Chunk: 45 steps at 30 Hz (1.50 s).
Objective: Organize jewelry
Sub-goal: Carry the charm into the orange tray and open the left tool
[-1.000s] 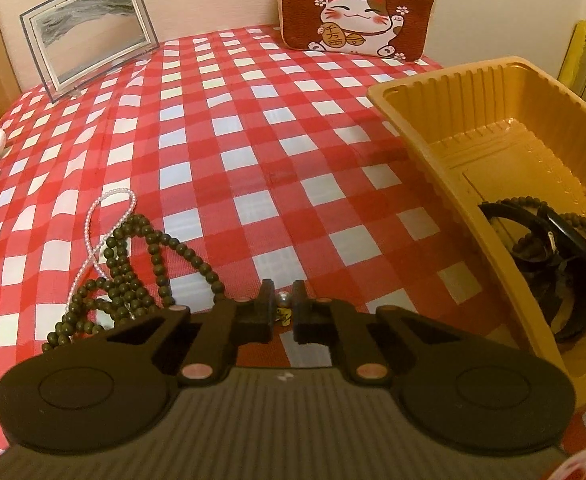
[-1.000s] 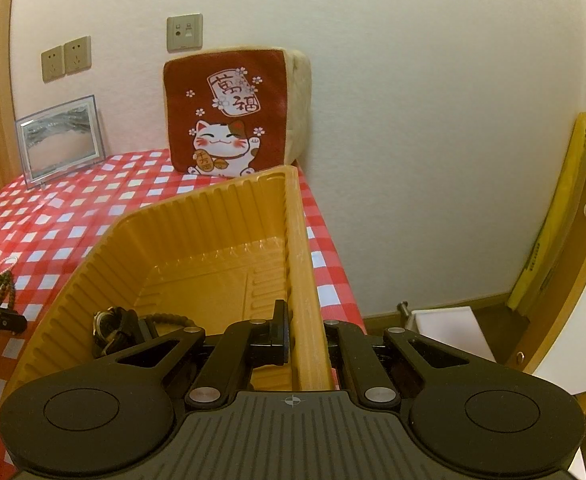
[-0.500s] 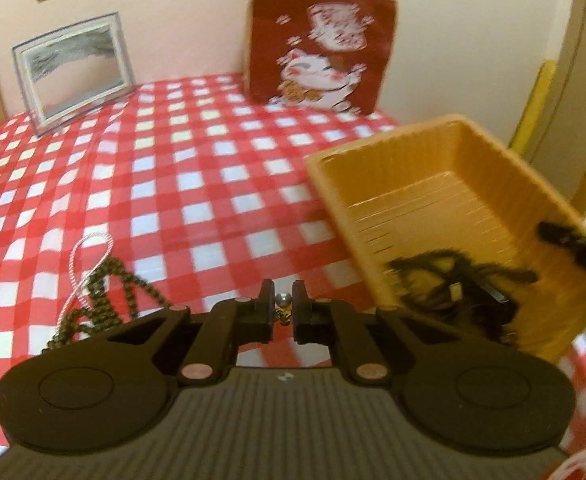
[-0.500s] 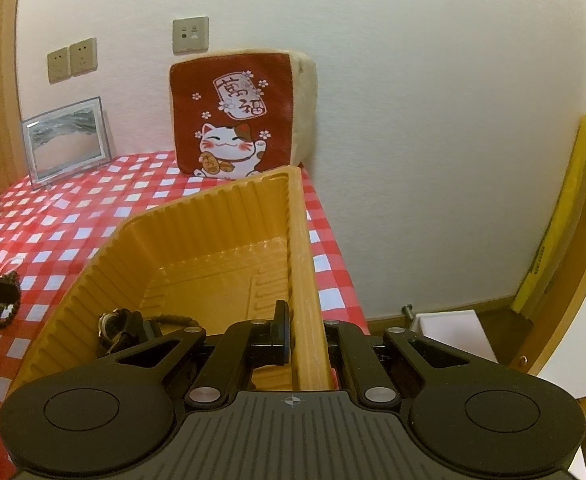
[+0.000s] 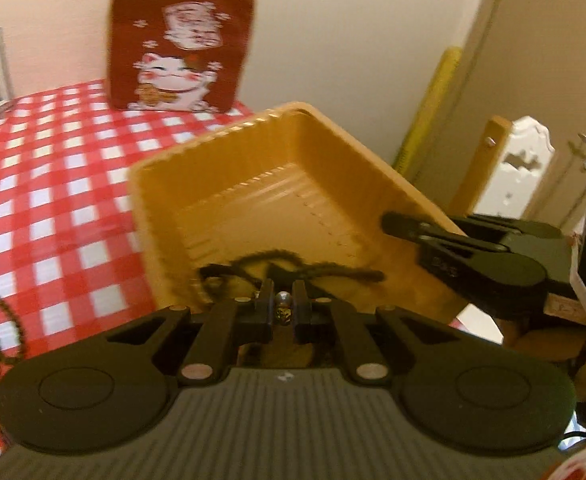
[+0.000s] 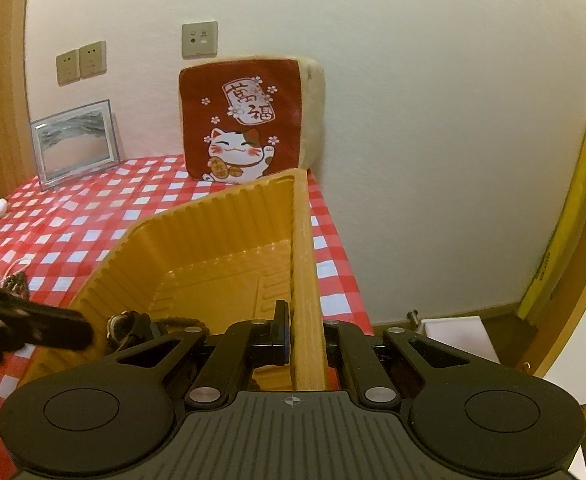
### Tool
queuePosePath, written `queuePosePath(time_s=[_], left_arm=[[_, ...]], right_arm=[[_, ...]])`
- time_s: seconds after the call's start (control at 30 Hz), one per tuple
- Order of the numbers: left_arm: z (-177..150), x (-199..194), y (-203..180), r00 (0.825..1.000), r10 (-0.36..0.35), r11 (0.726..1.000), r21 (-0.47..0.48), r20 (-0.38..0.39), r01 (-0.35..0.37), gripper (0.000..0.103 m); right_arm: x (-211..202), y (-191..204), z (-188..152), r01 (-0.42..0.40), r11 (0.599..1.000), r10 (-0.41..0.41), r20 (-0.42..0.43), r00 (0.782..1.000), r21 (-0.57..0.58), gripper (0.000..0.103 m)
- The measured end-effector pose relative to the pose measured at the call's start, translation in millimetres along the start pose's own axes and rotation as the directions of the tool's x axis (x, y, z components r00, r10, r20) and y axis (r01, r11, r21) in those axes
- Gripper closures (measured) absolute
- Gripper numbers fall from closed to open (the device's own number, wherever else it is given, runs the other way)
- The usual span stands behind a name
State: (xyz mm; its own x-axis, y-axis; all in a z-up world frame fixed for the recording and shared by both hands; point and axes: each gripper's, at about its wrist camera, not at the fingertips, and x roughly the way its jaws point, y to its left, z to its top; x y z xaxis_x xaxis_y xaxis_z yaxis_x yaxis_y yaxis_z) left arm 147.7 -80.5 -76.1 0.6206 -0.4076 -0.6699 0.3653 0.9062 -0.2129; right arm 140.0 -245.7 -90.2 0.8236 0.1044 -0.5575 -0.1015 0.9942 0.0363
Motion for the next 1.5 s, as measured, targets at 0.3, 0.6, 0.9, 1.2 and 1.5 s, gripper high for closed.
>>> queuePosePath(time_s=[0.3, 0.6, 0.9, 1.2, 1.5], left_arm=[[-4, 16, -2, 0.999, 0.013, 1.0, 0.016, -0.041, -0.012, 0.096], [-11, 20, -2, 0.997, 0.032, 0.999, 0.003, -0.064, -0.032, 0.095], [-6, 0, 0, 0.999, 0.032, 0.999, -0.034, -0.018, -0.033, 0.083], [-16, -37, 24, 0.991, 0.126, 0.987, -0.103, 0.036, -0.121, 0.082], [-43, -68, 69, 0.962, 0.274, 0.941, -0.208, 0.01, -0.266, 0.082]], right_arm=[[-2, 0, -2, -0.004, 1.0, 0.004, -0.004, 1.0, -0.005, 0.098], [-2, 1, -2, -0.004, 1.0, 0.004, -0.003, 1.0, -0.007, 0.098], [-2, 1, -2, -0.004, 1.0, 0.004, -0.003, 1.0, -0.005, 0.098], [-2, 2, -2, -0.003, 1.0, 0.003, -0.003, 1.0, -0.003, 0.098], [-1, -1, -3, -0.003, 1.0, 0.003, -0.005, 1.0, 0.002, 0.098]])
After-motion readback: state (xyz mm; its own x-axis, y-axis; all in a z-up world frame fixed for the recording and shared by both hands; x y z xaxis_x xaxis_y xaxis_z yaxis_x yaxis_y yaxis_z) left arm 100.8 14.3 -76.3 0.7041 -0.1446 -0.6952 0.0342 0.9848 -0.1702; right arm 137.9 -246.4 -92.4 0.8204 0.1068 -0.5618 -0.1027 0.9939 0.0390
